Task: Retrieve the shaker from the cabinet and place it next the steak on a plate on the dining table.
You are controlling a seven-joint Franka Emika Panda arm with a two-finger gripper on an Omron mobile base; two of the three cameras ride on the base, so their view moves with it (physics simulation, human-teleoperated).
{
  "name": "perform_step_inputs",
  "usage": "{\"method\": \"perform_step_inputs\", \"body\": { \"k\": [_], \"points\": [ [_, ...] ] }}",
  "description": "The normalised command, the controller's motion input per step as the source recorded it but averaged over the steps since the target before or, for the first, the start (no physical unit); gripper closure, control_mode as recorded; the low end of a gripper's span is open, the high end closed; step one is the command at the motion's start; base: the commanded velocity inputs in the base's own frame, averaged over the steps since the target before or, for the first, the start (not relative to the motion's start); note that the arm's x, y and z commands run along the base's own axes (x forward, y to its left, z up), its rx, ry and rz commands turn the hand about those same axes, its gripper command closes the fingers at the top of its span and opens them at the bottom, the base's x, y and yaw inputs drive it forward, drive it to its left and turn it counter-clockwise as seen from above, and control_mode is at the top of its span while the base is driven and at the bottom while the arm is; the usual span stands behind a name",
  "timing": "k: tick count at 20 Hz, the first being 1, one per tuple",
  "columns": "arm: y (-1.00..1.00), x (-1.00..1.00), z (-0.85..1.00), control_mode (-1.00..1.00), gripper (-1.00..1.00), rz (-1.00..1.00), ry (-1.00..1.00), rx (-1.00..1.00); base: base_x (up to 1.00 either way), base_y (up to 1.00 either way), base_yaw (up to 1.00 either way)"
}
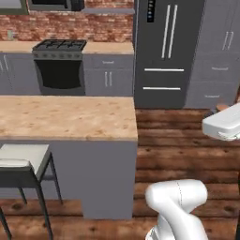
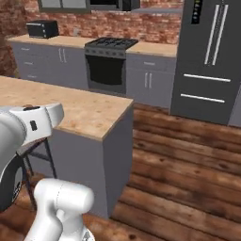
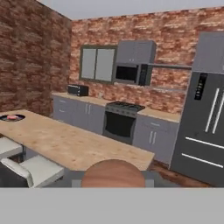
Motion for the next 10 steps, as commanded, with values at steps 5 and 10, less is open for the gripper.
{"method": "perform_step_inputs", "body": {
  "k": [5, 10],
  "points": [
    [0.0, 0.0, 0.0, 1.0, 1.0, 0.0, 0.0, 0.0, 0.0, 0.43, 0.93],
    [0.0, 0.0, 0.0, 1.0, 1.0, 0.0, 0.0, 0.0, 0.31, 0.89, 0.4]
  ]
}}
